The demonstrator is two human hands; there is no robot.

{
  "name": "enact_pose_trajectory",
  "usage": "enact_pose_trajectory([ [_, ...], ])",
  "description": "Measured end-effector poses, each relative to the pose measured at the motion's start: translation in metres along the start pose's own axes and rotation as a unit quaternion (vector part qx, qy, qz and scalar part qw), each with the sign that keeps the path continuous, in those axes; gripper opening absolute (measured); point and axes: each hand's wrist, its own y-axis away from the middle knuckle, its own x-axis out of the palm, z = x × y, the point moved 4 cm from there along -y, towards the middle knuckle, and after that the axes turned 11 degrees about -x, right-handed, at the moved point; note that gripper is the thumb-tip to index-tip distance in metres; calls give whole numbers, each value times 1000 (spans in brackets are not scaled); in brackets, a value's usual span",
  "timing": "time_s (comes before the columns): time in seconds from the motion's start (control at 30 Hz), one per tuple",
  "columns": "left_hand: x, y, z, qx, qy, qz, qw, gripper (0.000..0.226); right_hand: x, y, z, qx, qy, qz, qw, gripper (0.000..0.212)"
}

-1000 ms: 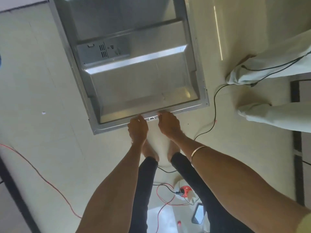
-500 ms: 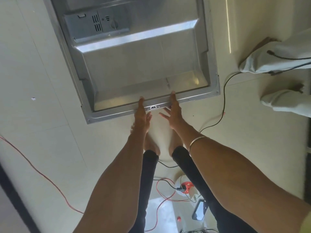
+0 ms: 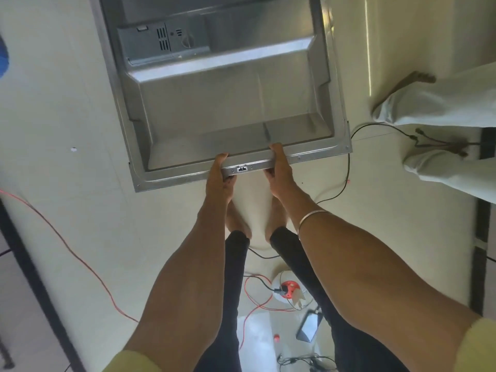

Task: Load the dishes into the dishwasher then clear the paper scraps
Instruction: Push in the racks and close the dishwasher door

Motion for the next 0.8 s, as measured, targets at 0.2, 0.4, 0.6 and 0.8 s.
enact_pose_trajectory([
  [0.2,11,73,-20,-43,94,-52,993,30,9,77,55,-30,133,57,989,56],
  [0.4,23,144,-45,-4,66,-1,998,42,17,150,108,-66,253,20,965,71],
  [0.6,21,198,-80,43,-2,17,999,91,26,203,152,-189,332,-32,924,86],
  [0.8,70,289,-117,111,65,-82,988,31,51,272,221,-492,500,8,713,30],
])
